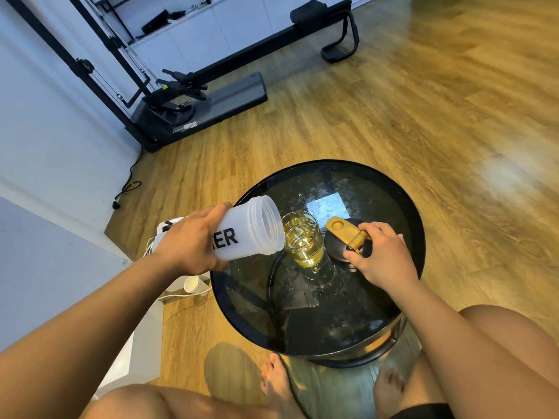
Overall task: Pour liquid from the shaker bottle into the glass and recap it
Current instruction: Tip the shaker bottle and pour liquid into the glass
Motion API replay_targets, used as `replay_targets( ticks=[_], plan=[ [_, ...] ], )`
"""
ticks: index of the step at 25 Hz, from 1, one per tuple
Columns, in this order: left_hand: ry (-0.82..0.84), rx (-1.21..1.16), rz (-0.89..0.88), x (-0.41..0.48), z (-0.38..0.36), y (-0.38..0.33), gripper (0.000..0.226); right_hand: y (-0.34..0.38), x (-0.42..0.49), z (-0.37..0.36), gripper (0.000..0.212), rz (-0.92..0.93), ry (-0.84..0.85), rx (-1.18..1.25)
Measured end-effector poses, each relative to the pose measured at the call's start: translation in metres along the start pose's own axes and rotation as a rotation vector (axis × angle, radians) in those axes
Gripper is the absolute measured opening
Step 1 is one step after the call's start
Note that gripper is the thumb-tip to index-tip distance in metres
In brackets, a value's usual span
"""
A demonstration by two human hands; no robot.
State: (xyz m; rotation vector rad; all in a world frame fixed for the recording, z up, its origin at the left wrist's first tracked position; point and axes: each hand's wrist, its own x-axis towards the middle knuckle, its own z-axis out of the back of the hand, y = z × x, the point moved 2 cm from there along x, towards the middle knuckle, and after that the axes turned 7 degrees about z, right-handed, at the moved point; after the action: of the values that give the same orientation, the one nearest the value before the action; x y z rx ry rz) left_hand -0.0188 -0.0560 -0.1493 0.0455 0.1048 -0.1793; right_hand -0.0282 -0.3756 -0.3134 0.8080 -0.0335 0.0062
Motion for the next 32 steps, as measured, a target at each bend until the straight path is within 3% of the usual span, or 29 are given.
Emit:
replay_targets(
  ticks=[32],
  plan=[
    [-0.017, 0.034, -0.033, 0.0070, 0.0050, 0.0032, 0.098, 0.0021, -0.0017, 0.0018, 0.067, -0.020, 0.003, 0.011]
  ],
)
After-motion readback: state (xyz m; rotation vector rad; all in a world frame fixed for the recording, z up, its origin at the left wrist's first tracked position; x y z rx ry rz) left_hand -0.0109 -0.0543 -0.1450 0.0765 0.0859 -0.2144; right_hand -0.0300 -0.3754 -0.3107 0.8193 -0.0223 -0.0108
